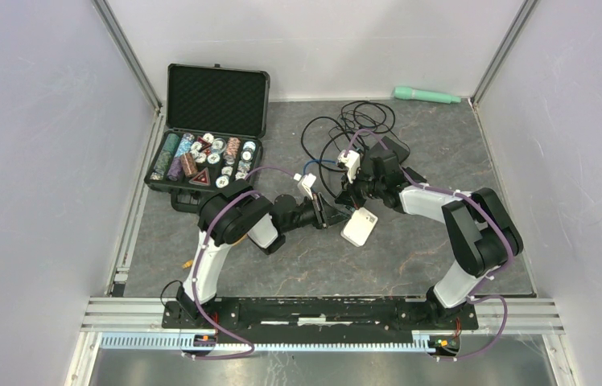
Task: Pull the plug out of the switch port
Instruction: Pull the connector from the switch port.
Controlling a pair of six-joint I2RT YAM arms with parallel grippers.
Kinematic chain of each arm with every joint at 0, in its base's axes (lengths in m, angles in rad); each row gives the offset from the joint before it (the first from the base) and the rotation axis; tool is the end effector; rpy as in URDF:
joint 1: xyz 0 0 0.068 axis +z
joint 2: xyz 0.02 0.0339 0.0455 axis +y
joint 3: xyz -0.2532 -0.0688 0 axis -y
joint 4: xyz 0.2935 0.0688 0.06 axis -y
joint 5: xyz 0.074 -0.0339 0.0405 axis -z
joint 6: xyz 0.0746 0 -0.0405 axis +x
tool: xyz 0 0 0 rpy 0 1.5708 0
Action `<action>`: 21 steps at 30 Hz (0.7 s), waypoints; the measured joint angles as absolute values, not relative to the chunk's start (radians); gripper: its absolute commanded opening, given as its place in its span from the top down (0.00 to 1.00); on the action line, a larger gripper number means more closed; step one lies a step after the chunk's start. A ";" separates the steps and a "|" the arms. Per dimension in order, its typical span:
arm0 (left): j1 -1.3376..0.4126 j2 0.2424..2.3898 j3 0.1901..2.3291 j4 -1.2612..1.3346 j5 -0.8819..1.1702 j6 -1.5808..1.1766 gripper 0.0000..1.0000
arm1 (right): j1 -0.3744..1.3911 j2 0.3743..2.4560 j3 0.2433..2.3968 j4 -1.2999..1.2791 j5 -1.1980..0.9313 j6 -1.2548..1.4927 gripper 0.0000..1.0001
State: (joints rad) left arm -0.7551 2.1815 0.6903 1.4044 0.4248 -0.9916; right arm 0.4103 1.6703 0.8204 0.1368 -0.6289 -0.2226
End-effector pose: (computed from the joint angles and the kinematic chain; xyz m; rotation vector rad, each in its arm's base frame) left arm 0.2628 -0.2895 0.0208 0.1495 1.9390 -1.6048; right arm 0.3360 0.1940 0.0967 -1.0054 2.0086 0.8146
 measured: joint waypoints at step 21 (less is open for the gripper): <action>-0.754 2.181 0.691 1.393 0.420 -1.031 0.98 | 0.410 1.670 0.820 0.133 -0.632 -0.236 1.00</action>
State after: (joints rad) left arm -0.7540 2.1815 0.6907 1.3930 0.4202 -1.0313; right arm 0.4099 1.6703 0.8204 0.1329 -0.6319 -0.2359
